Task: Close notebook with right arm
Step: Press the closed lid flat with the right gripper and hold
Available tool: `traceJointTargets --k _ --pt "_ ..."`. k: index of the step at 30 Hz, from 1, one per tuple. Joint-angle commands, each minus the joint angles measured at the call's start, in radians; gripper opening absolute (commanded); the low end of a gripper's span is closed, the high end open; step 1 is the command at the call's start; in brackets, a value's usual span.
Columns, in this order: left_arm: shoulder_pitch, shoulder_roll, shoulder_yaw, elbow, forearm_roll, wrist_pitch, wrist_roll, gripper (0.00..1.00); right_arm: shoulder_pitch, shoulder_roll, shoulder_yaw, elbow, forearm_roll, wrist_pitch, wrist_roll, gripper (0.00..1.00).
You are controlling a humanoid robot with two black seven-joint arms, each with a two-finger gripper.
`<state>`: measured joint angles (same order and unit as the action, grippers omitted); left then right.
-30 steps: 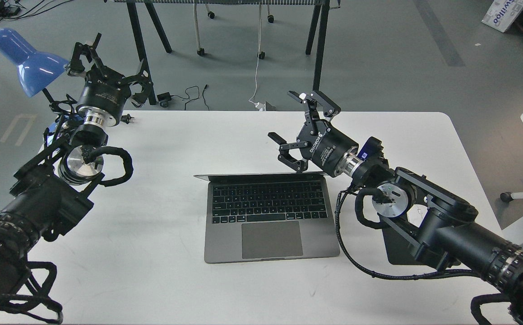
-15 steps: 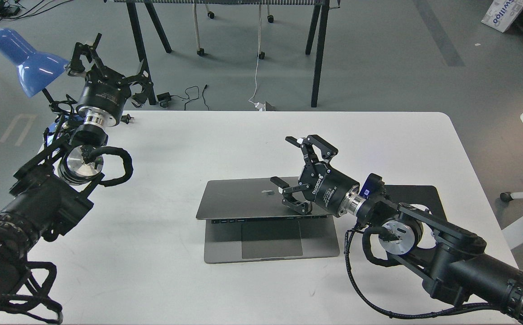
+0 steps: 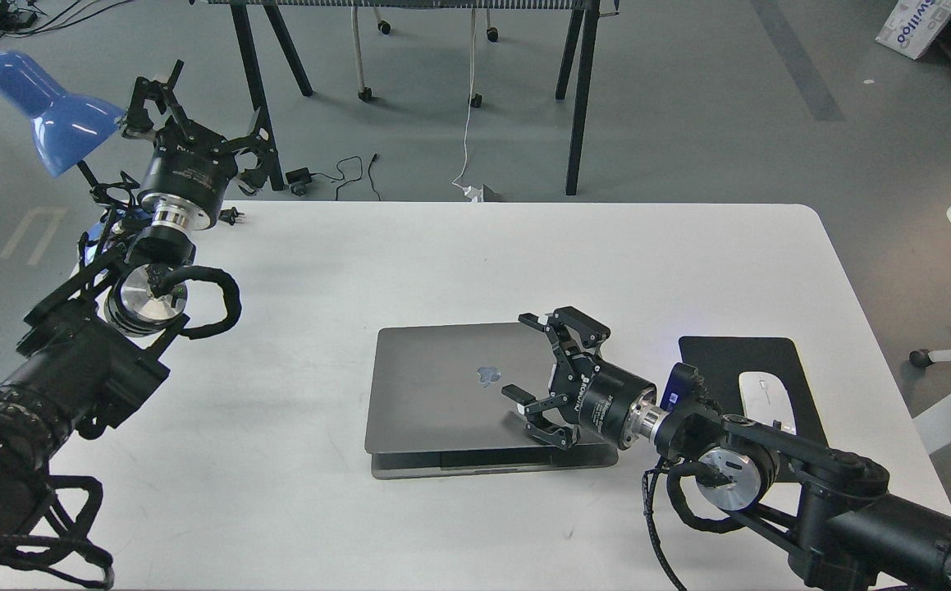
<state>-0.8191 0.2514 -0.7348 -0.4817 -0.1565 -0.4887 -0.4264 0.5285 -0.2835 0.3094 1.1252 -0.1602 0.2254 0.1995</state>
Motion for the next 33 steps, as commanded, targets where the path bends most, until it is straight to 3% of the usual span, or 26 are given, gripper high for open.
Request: traceJointTargets --k 1,8,19,23,28,33 --pt "0.0 -0.001 0.0 0.0 0.0 0.0 0.0 1.0 -0.007 0.001 -0.049 -0.004 -0.019 -0.038 0.0 1.0" --pt "0.0 -0.001 0.002 0.0 0.0 0.0 0.0 1.0 -0.008 0.015 -0.05 -0.044 -0.018 -0.103 0.0 1.0" --pt "0.0 0.0 0.002 0.0 0.0 0.0 0.0 1.0 -0.016 0.006 -0.02 0.004 -0.015 -0.1 0.015 1.0" --pt "0.0 0.0 0.002 0.0 0.0 0.0 0.0 1.0 -0.018 -0.017 0.098 0.053 -0.015 -0.069 0.015 1.0" --pt "0.0 0.0 0.002 0.0 0.0 0.0 0.0 1.0 0.001 -0.06 0.325 0.062 -0.015 0.112 0.005 1.0" --pt "0.0 0.0 0.002 0.0 0.0 0.0 0.0 1.0 0.067 -0.08 0.515 0.015 -0.012 0.117 -0.04 1.0"
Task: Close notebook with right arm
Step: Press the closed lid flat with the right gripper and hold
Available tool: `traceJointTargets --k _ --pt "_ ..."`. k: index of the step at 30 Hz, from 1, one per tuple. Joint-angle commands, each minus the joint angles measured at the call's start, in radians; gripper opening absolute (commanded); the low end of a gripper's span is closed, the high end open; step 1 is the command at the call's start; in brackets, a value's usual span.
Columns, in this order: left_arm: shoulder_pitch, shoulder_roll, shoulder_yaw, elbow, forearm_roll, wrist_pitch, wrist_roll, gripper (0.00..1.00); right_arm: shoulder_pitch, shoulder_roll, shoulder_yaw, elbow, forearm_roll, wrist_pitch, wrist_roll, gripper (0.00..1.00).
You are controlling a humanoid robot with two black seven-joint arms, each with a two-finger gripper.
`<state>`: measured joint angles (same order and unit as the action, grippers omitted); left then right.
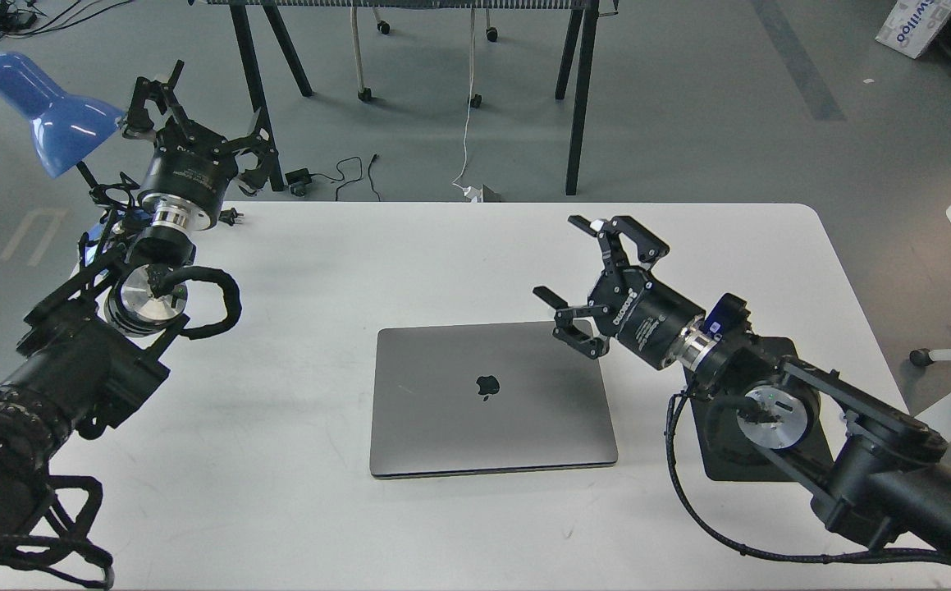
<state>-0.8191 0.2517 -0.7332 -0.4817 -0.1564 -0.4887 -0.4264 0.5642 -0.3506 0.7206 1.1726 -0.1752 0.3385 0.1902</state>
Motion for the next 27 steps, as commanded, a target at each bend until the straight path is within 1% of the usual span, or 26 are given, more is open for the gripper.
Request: traceJointTargets --k 1,5,7,8,11,12,13,18,21,27 --pt "0.0 0.0 0.0 0.0 0.0 0.0 0.0 1.0 0.034 -0.013 0.149 -0.053 0.011 0.004 -0.032 1.0" --pt "0.0 -0.002 0.0 0.0 0.0 0.0 0.0 1.0 0.037 0.002 0.382 -0.167 0.016 0.014 -0.04 1.0" --pt "0.0 -0.002 0.0 0.0 0.0 0.0 0.0 1.0 0.052 0.019 0.43 -0.235 0.046 0.019 -0.048 1.0" --pt "0.0 -0.002 0.0 0.0 0.0 0.0 0.0 1.0 0.069 0.025 0.437 -0.272 0.078 0.019 -0.063 1.0" --pt "0.0 -0.002 -0.002 0.0 -0.002 0.0 0.0 1.0 0.109 0.025 0.451 -0.359 0.219 0.024 -0.144 1.0" --pt "0.0 -0.002 -0.003 0.0 -0.002 0.0 0.0 1.0 0.112 0.024 0.454 -0.378 0.258 0.03 -0.161 1.0" --pt "0.0 -0.002 -0.003 0.0 -0.002 0.0 0.0 1.0 0.114 0.022 0.454 -0.399 0.282 0.046 -0.169 1.0" --pt "0.0 -0.002 -0.003 0.0 -0.002 0.0 0.0 1.0 0.114 0.024 0.454 -0.482 0.295 0.135 -0.164 1.0" --pt "0.0 -0.002 -0.003 0.0 -0.002 0.0 0.0 1.0 0.114 0.025 0.448 -0.517 0.295 0.143 -0.164 1.0" --pt "0.0 -0.002 -0.002 0.0 -0.002 0.0 0.0 1.0 0.114 0.025 0.438 -0.518 0.295 0.137 -0.164 1.0"
